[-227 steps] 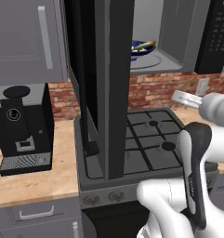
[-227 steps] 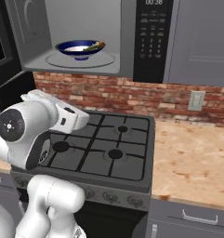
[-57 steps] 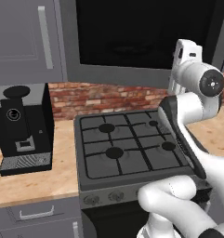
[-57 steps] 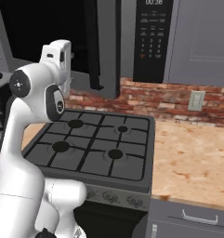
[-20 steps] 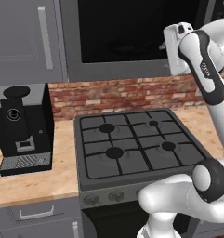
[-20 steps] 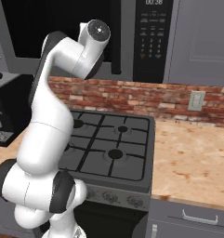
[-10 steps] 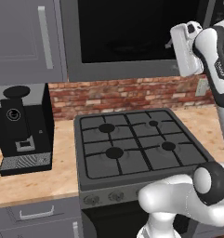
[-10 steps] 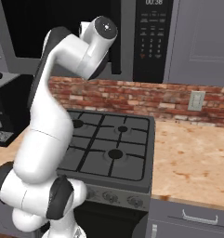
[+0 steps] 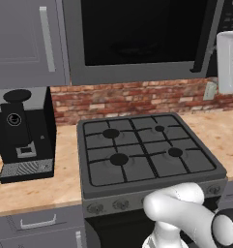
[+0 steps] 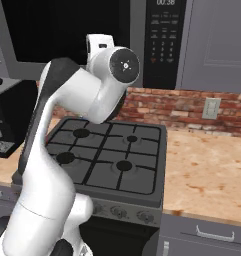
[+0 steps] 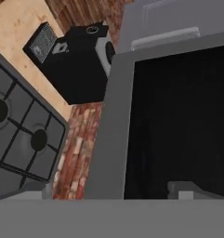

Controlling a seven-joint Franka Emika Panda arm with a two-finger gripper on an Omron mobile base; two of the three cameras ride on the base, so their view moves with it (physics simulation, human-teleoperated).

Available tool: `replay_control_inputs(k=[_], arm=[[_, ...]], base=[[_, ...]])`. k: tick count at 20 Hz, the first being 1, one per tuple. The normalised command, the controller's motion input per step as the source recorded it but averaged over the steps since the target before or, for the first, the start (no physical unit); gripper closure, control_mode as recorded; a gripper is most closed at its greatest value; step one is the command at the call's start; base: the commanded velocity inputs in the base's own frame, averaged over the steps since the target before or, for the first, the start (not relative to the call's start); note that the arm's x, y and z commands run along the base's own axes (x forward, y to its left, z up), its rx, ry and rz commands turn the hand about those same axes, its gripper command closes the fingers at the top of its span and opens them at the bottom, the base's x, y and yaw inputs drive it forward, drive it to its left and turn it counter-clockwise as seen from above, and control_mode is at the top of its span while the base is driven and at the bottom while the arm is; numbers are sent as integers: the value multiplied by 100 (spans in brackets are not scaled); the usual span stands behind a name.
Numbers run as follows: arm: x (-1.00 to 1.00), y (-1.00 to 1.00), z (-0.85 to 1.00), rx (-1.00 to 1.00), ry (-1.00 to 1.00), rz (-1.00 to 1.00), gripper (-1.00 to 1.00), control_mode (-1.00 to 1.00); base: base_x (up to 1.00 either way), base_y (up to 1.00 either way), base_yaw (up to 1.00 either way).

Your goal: Remove the apple from the bowl and place it on the small plate. Then place the bowl with only the fish in the microwave, close the door, and press the start button to microwave the fish.

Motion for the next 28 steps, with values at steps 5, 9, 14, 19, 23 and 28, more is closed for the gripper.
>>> replay_control_inputs(k=[5, 9, 14, 19, 23, 28], arm=[[-76, -100, -4, 18, -9, -19, -100, -100], [-24, -100, -2, 20, 0, -25, -100, -100], [18, -71, 0, 13, 1, -14, -100, -100], [36, -2, -9, 3, 2, 0, -100, -100], [45, 0, -17, 1, 3, 0, -100, -100], [41, -12, -3, 3, 1, 0, -100, -100]], base=[[0, 0, 0], [0, 0, 0], [0, 0, 0], [0, 0, 0], [0, 0, 0], [0, 0, 0]])
